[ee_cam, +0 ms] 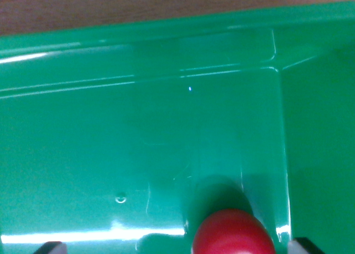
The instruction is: Pick fruit
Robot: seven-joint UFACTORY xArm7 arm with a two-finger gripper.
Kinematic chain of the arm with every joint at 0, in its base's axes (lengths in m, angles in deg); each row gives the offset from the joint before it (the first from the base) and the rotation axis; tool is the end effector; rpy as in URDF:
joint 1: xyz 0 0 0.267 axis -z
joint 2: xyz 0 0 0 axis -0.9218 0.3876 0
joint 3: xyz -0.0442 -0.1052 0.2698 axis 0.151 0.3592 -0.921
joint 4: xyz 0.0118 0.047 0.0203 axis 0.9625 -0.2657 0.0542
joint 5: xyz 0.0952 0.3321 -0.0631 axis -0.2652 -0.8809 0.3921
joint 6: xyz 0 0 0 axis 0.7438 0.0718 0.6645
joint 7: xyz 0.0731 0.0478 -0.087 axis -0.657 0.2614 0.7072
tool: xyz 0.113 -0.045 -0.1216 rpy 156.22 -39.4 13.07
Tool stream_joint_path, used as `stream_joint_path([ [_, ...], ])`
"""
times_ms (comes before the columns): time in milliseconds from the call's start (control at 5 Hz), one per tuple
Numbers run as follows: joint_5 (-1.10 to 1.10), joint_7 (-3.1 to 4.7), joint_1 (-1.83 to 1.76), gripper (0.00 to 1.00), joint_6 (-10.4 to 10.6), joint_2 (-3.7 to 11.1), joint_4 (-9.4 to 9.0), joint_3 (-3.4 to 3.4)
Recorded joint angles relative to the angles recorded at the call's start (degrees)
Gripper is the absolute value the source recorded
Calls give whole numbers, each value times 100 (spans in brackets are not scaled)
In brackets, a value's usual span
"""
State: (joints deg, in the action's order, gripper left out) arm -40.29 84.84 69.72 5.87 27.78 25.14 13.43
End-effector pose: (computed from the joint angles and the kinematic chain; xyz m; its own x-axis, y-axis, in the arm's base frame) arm 0.4569 -0.0747 0.2009 0.9869 -0.1064 -0.1211 -0.1014 -0.9938 0.0465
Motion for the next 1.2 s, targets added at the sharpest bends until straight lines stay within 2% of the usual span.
stream_joint_path([
  [200,0,0,0,0,0,0,0,0],
  [400,52,4,31,0,270,45,-271,40],
  [600,52,4,31,0,270,45,-271,40],
  [800,104,9,63,0,542,91,-545,80],
  [1000,104,9,63,0,542,91,-545,80],
  [1200,154,13,93,0,801,134,-805,117],
])
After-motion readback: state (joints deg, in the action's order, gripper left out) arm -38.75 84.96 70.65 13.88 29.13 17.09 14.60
